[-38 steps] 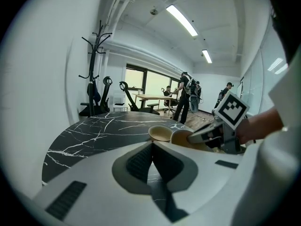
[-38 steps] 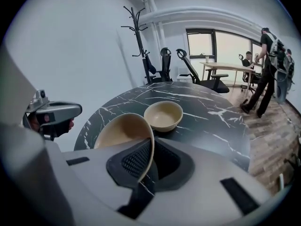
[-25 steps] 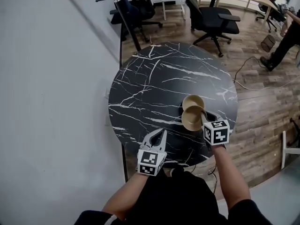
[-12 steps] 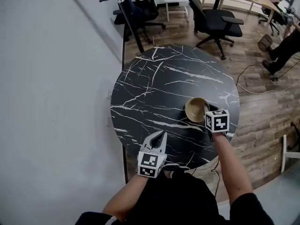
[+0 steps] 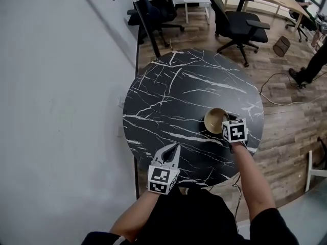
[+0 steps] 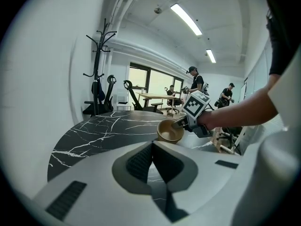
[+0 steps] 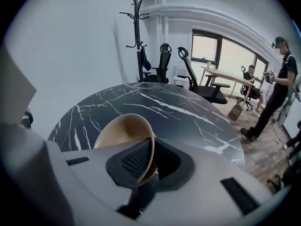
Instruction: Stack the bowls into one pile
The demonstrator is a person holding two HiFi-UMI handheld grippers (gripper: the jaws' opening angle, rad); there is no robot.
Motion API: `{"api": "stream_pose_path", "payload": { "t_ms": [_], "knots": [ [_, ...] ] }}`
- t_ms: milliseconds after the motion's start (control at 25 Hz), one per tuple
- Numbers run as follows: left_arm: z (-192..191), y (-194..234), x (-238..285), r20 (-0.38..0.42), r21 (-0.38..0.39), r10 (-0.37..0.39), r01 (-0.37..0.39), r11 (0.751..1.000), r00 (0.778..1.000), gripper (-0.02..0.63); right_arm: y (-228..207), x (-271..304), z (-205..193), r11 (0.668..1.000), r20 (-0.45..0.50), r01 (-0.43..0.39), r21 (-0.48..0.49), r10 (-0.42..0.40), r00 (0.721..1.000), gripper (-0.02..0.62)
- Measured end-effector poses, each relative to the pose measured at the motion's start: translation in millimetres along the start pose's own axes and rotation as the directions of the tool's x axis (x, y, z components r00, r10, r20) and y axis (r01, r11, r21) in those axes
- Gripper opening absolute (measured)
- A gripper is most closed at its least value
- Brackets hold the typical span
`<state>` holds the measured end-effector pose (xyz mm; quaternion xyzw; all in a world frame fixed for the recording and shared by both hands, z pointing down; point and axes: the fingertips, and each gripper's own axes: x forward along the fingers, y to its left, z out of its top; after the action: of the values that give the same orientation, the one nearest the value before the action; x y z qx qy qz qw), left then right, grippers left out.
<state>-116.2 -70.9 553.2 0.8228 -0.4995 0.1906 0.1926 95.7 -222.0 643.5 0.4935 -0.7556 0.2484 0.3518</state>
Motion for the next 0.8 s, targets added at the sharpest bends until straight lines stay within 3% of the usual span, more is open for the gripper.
{"api": "stream_pose_path", "payload": {
  "t_ms": [240,440,800],
  "knots": [
    [-2,2,0,-0.009,-0.001,0.0,0.0,1.0,1.0,0.014,1,1,9,0.996,0.043,0.024,-0.081,-0.021,0.999,0.054],
    [0,0,1,-0.01,0.007,-0.002,0.003,1.0,1.0,0.014,-3,-5,17,0.995,0.08,0.044,-0.085,-0.037,0.996,0.089],
    [14,-3,1,0.012,0.021,-0.006,0.005,1.0,1.0,0.014,3,-64,51,0.998,0.274,0.027,-0.048,-0.013,0.962,0.103]
  ]
}}
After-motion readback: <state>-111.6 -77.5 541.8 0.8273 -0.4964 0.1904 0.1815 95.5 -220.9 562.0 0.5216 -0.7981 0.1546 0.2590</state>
